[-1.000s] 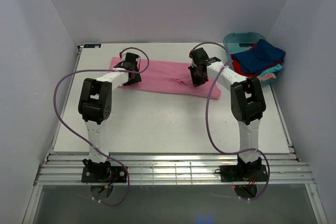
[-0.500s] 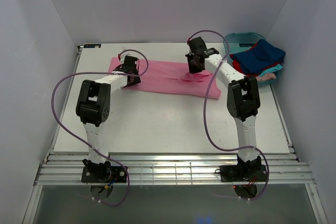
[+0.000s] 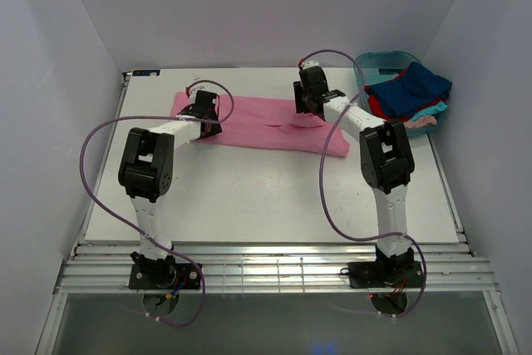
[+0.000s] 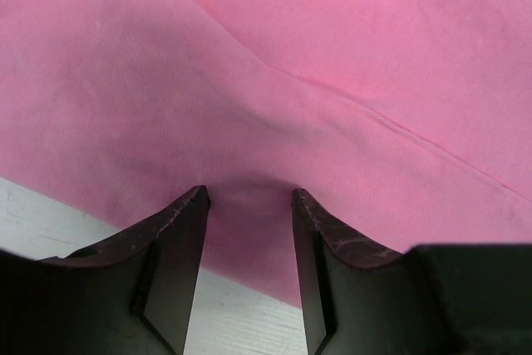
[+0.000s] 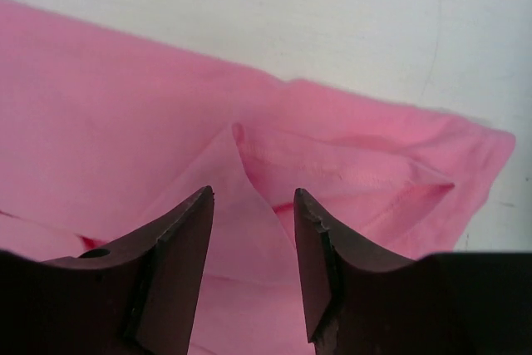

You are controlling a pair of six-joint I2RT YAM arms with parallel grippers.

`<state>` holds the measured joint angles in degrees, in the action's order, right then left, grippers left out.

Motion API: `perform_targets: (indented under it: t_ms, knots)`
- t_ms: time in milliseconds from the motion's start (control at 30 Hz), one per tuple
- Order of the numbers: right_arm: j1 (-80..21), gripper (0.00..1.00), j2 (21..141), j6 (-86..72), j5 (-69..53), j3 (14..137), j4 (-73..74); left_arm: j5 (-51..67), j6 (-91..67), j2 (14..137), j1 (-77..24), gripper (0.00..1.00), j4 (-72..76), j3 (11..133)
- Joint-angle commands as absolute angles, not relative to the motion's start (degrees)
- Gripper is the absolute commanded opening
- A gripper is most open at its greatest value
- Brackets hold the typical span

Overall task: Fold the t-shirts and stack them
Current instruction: Fold the other side of the tshirt into a rectangle

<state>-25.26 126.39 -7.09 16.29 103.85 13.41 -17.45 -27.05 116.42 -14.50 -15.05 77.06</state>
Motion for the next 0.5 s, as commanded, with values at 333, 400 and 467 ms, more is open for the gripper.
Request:
perform_targets:
  t_ms: [333, 400, 467]
  knots:
    - [-25.31, 0.47, 112.4, -5.19, 17.59, 88.42, 7.65, -14.94, -26.89, 115.58, -15.21, 0.56, -22.76, 75.15]
    - [-25.31, 0.47, 113.72, -5.01, 16.53, 89.46, 7.47, -14.94, -26.98, 115.31, -15.38, 0.56, -22.76, 74.8]
    - [-25.23, 0.47, 116.18, -5.01, 15.3, 91.13, 7.82, -15.03, -27.16, 114.96, -15.38, 0.56, -22.76, 73.92]
